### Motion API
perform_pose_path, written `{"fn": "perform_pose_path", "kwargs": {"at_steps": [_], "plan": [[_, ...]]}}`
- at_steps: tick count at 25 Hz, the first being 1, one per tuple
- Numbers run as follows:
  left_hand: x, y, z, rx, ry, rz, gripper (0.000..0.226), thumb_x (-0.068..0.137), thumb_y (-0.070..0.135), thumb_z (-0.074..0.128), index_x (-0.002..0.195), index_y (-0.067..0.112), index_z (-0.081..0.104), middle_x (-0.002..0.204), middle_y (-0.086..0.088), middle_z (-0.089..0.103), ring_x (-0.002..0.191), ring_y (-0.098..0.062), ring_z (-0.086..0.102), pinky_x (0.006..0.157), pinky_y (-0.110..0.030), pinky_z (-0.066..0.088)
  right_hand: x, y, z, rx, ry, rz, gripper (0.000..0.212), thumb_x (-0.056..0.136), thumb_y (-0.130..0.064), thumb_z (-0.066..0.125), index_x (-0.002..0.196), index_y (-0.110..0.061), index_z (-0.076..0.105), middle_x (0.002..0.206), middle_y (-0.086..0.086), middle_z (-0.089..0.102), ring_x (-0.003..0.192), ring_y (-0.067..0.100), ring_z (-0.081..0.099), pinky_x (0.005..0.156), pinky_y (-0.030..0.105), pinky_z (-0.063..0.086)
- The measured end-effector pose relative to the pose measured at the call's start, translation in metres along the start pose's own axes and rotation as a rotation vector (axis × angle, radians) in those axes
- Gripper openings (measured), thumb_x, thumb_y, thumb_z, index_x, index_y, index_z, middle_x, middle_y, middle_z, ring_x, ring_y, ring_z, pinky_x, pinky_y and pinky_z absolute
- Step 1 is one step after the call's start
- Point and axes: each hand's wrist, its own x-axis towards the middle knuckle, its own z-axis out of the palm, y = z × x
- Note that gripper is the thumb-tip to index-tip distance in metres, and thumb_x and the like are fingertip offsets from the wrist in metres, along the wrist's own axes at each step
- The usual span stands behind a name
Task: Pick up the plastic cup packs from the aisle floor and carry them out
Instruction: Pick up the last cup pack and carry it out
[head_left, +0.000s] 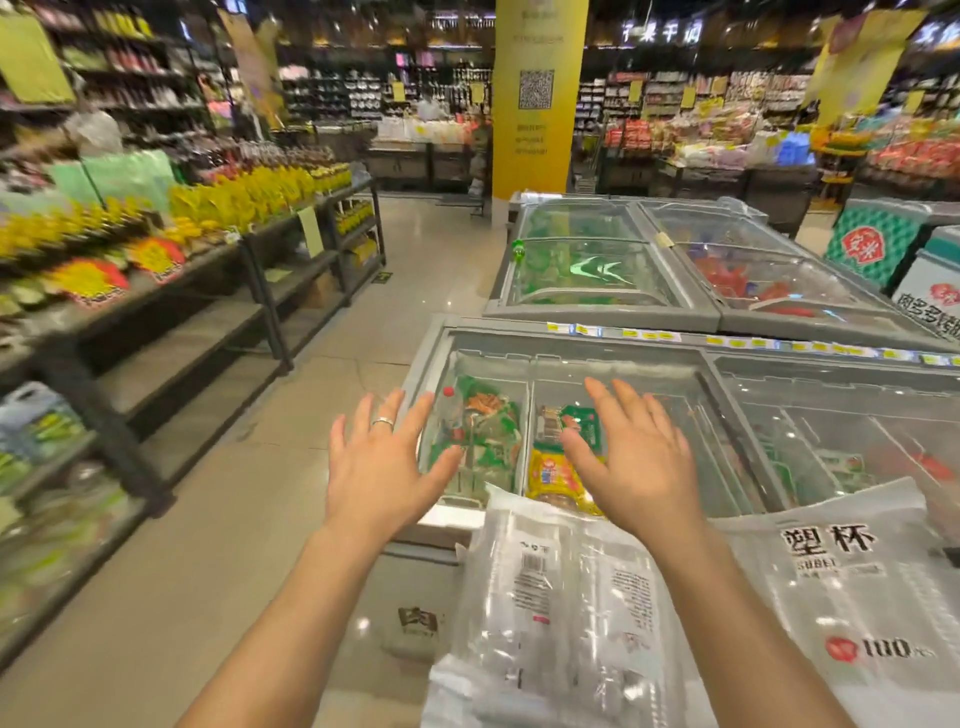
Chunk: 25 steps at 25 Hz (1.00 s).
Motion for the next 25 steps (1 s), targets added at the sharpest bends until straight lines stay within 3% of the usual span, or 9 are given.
{"fn": "perform_pose_path", "kwargs": {"at_steps": [11,15,25], "plan": [[-0.108,-0.093,-0.098,0.253,0.133,-0.434,0.081,0.081,0.075,0.018,0.152,0.038,0.027,0.159,0.001,0.028,0.148,-0.028,0.018,0.118,-0.051,0.014,-0.008,-0.139,0.023,0.152,-0.109,-0.514,0.066,0.095,-0.062,0.037,0.153,-0.040,0.017,0.162,-0.002,0.017,0.148,0.025,0.013,0.117,0.044,0.018],[-0.173,-0.108,-0.120,0.324,0.144,-0.629,0.085,0.077,0.078,0.013,0.150,0.038,0.031,0.158,-0.001,0.032,0.147,-0.030,0.021,0.116,-0.050,0.019,-0.040,-0.186,0.034,0.234,-0.194,-0.705,0.064,0.096,-0.060,0.036,0.153,-0.039,0.018,0.163,0.000,0.015,0.149,0.027,0.013,0.117,0.042,0.015],[-0.334,-0.159,-0.179,0.420,0.204,-1.039,0.084,0.077,0.076,0.013,0.151,0.038,0.027,0.159,-0.002,0.028,0.148,-0.028,0.017,0.118,-0.049,0.014,-0.154,-0.323,0.057,0.395,-0.348,-1.050,0.064,0.094,-0.060,0.040,0.152,-0.040,0.022,0.163,-0.001,0.016,0.148,0.027,0.012,0.116,0.044,0.020]]}}
